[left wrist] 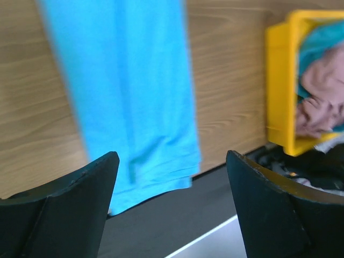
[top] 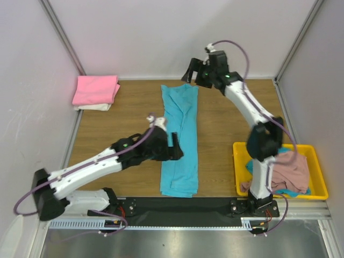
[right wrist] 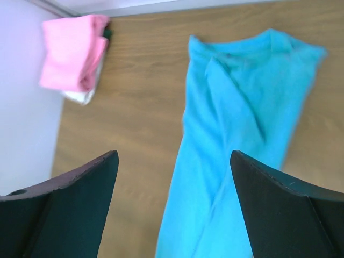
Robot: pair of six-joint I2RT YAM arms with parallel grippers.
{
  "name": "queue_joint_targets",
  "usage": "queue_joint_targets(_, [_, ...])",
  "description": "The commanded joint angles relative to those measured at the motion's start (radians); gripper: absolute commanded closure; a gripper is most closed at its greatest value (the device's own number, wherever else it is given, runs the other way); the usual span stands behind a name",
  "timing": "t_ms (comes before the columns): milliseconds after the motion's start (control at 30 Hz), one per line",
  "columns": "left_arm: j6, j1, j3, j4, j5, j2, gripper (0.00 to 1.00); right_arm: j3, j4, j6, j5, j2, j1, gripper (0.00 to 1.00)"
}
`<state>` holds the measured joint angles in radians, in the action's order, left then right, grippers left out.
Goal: Fold and stack the t-shirts
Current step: Fold the tshirt
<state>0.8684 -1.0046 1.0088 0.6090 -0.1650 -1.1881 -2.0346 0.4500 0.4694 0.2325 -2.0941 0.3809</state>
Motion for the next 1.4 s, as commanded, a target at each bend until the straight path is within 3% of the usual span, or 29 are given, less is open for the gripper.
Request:
queue_joint_targets(0, [0.027, 0.105, -0.162, 0.060, 0.065, 0.123, 0.12, 0.308, 0.004, 0.040, -0.071, 0.331, -0.005, 0.08])
queue_joint_targets(67, [0.056, 0.190, -0.286, 0.006, 0.146, 0.240, 0.13, 0.592, -0.040, 0.108, -0.073, 0.533, -0.005, 0.08])
queue_joint_targets(200, [0.090, 0.241, -0.407, -0.031, 0.212, 0.360, 0.14, 0.975, -0.016, 0.243, -0.104, 0.831, 0.042, 0.12])
queue_joint_targets(367, [0.129, 0.239, -0.529, -0.122, 0.324, 0.340, 0.19, 1.292, 0.038, 0.417, -0.123, 1.110, 0.168, 0.17])
queue_joint_targets(533, [0.187, 0.225, -0.622, -0.170, 0.338, 0.401, 0.23, 1.525, 0.015, 0.578, -0.108, 1.253, 0.246, 0.23])
queue_joint_targets(800, [0.300, 0.054, -0.708, -0.275, 0.266, 0.375, 0.29, 1.608, -0.063, 0.692, -0.157, 1.224, 0.461, 0.25])
queue_joint_targets(1100, [0.322, 0.032, -0.728, -0.261, 0.199, 0.364, 0.35, 1.639, -0.152, 0.787, -0.217, 1.102, 0.618, 0.29])
queue_joint_targets(1367, [0.308, 0.027, -0.754, -0.316, 0.220, 0.335, 0.39, 1.677, -0.250, 0.831, -0.231, 1.010, 0.697, 0.39])
